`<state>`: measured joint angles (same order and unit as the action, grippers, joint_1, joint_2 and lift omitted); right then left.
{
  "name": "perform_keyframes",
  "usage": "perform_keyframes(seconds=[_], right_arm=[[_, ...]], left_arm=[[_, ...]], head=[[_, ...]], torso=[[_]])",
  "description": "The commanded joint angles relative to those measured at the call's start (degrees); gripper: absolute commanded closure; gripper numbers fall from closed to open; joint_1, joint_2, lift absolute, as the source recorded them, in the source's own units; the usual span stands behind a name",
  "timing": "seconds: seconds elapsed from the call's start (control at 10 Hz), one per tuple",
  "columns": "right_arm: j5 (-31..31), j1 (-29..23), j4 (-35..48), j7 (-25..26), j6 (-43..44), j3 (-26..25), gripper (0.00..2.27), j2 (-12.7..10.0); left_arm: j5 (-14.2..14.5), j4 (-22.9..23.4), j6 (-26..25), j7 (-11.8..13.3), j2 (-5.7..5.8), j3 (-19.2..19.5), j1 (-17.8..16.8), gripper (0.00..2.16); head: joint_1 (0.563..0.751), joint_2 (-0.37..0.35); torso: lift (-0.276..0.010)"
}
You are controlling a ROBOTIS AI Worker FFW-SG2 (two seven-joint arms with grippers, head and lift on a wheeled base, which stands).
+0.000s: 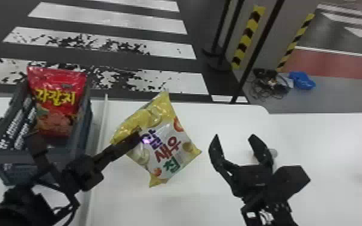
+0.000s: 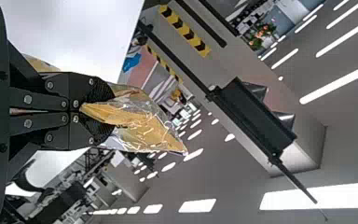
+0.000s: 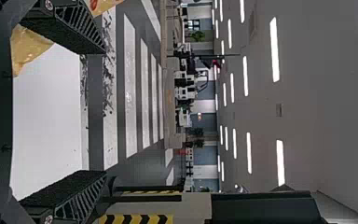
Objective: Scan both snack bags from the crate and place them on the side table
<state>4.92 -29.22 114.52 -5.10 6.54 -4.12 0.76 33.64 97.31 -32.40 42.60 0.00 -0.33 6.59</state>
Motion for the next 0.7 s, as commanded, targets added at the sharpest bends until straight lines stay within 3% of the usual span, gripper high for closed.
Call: perform_keyframes(seconds=[0.0, 0.1, 0.2, 0.3, 0.4, 0.6], right_arm=[[0.0, 0.1, 0.0, 0.0, 0.0, 0.2, 0.07, -0.1], [0.0, 0.1, 0.0, 0.0, 0.0, 0.3, 0.07, 0.0], [0.0, 0.1, 0.0, 0.0, 0.0, 0.2, 0.07, 0.0], [0.0, 0.1, 0.0, 0.0, 0.0, 0.1, 0.07, -0.1], [0.0, 0.1, 0.0, 0.0, 0.0, 0.1, 0.07, 0.0], [0.1, 0.0, 0.0, 0.0, 0.0, 0.2, 0.07, 0.0]], left_arm=[[-3.5, -1.1, 1.5, -0.1, -0.15, -3.5, -0.2, 2.14], [-5.4, -1.1, 1.7, -0.5, -0.15, -5.8, -0.4, 2.12], [-6.4, -0.7, 1.5, -1.6, -0.15, -7.5, -0.4, 1.67], [-7.4, -0.2, 1.3, -3.4, -0.15, -8.7, 0.0, 0.22], [-8.3, 1.3, 1.1, -5.0, -0.15, -9.2, 0.4, 0.0], [-10.5, 4.7, 1.1, -7.6, -0.15, -8.6, 1.4, 0.03]], head=[[0.695, -0.265], [0.695, -0.277], [0.695, -0.3], [0.695, -0.32], [0.695, -0.334], [0.695, -0.342]], torso=[[-0.095], [-0.095], [-0.095], [-0.095], [-0.095], [-0.095]])
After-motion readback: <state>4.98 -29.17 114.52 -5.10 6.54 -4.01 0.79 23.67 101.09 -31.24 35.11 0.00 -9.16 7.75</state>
